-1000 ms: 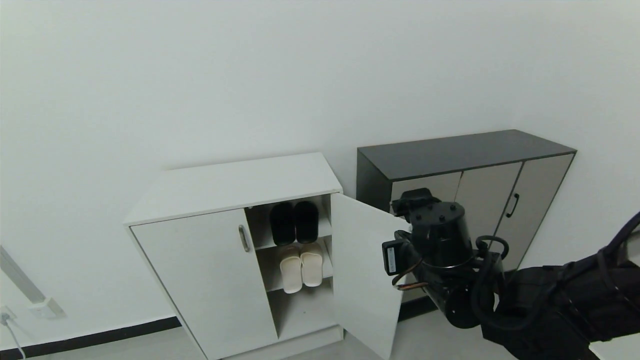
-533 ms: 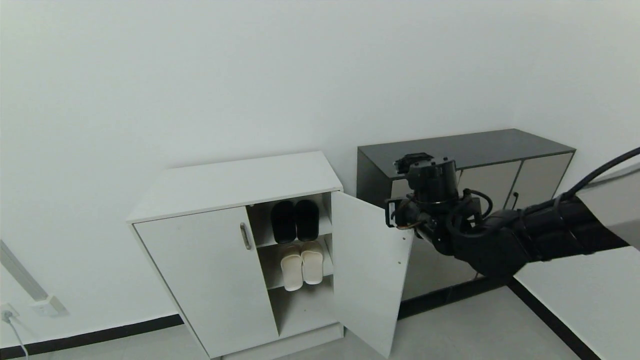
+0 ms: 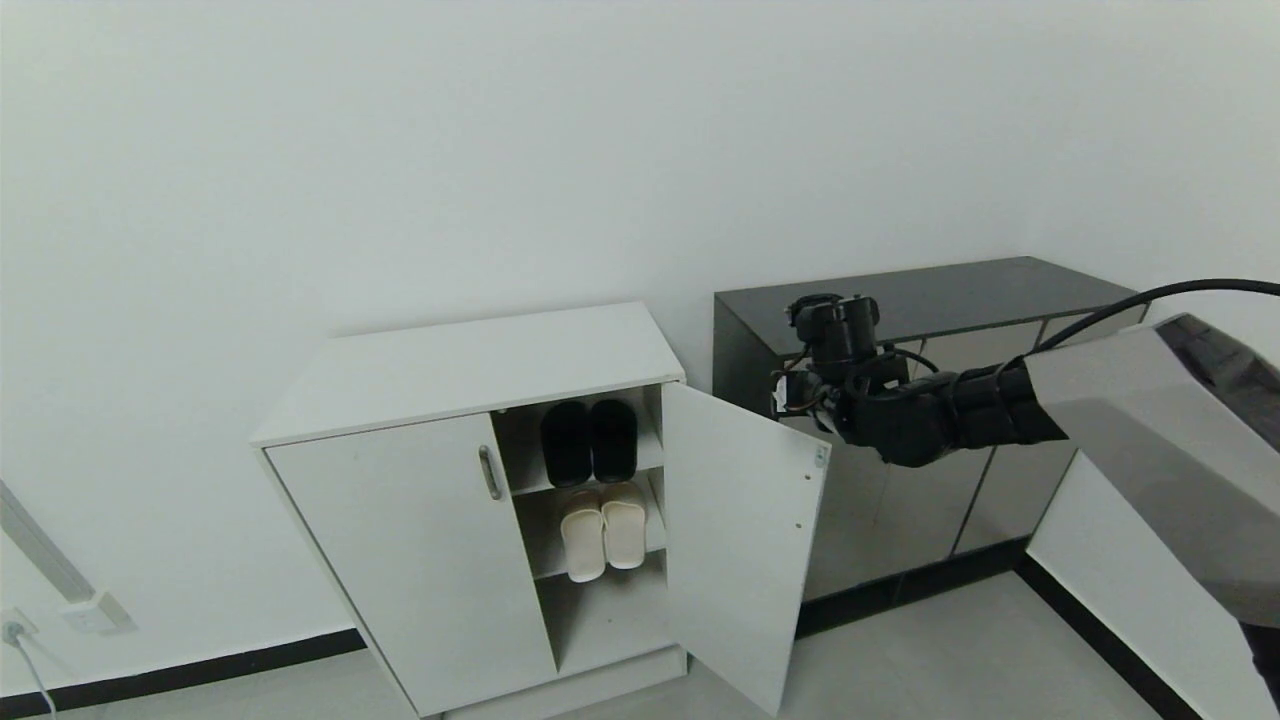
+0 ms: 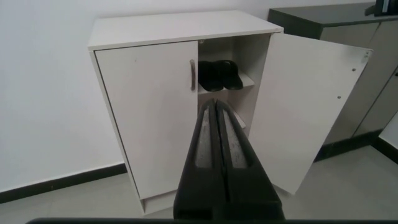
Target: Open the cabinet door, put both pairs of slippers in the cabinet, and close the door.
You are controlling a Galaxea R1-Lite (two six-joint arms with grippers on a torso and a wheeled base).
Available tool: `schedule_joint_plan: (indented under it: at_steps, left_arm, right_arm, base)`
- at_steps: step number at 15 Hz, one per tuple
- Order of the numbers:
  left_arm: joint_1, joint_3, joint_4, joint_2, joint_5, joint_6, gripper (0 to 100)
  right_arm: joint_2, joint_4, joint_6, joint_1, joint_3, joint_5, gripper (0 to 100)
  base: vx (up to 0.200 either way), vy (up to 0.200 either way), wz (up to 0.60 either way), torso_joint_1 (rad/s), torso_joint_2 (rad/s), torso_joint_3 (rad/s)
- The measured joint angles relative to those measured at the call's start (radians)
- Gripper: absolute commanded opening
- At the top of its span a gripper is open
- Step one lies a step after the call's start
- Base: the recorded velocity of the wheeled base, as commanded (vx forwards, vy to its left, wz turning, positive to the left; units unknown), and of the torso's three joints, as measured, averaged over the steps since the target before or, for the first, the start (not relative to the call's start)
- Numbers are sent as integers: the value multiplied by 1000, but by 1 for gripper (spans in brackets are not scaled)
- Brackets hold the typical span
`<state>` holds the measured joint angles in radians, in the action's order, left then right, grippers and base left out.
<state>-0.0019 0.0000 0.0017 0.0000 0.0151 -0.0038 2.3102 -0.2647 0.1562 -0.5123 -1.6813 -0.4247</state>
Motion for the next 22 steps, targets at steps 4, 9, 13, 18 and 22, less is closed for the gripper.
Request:
schedule_joint_plan:
  at_steps: [4,9,13,18,22]
  left_arm:
    - [0,0,0,0,2,0,0]
    - [0,0,0,0,2,0,0]
    - [0,0,0,0,1,0,0]
    - [0,0,0,0,1,0,0]
    - [0,0,0,0,1,0,0]
  right_arm:
    - [66,-2,16,8,-23,1,0]
    - [112,-6,18,26,-26,3,0]
    - [133,-4,19,38,-38,3,0]
    - [138,7,19,37,-40,1,0]
    - [136,21,20,19,-32,-3,0]
  base:
    - [0,0,0,0,0,0]
    - [0,0,0,0,0,0]
    - [0,0,0,0,0,0]
    - [0,0,0,0,0,0]
    - [0,0,0,0,0,0]
